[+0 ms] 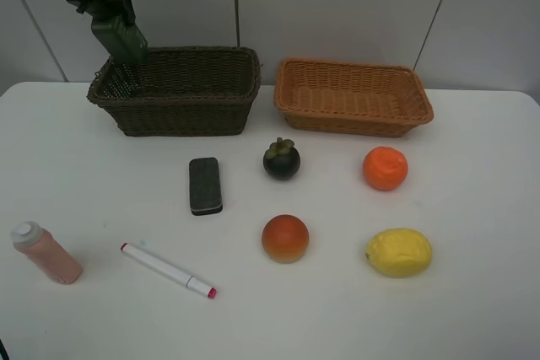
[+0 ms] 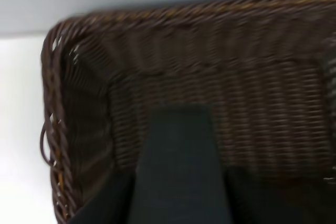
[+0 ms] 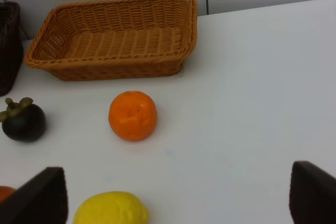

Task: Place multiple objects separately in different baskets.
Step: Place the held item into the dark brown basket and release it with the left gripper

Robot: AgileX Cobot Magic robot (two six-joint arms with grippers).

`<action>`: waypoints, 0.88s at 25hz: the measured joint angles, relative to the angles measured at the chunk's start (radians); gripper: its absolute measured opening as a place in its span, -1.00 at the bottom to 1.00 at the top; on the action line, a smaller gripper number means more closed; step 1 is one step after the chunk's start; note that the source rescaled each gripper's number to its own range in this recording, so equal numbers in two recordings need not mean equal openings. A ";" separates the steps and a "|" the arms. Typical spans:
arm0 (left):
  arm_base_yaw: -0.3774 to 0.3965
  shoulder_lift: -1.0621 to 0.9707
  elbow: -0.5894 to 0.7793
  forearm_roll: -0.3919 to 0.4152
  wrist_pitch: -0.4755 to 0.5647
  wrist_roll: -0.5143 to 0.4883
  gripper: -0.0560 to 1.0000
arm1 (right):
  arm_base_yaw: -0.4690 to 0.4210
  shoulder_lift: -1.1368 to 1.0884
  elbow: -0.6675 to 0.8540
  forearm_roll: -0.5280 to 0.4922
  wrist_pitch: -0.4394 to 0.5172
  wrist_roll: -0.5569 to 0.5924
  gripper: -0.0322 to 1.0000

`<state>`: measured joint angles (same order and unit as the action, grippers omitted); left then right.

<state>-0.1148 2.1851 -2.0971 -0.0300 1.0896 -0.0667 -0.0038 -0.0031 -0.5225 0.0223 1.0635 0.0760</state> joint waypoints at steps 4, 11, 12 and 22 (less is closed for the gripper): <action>0.002 0.078 0.000 0.069 0.004 -0.001 -0.22 | 0.000 0.000 0.000 0.000 0.000 0.000 0.98; 0.002 0.109 0.000 0.096 0.017 -0.011 0.17 | 0.000 0.000 0.000 0.000 0.000 0.000 0.98; 0.002 0.109 0.000 0.096 0.022 -0.014 0.43 | 0.000 0.000 0.000 0.000 0.000 0.000 0.98; 0.002 0.101 -0.074 0.030 0.109 -0.057 0.88 | 0.000 0.000 0.000 0.000 0.000 0.000 0.98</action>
<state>-0.1129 2.2865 -2.1714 0.0000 1.1986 -0.1236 -0.0038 -0.0031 -0.5225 0.0223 1.0635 0.0760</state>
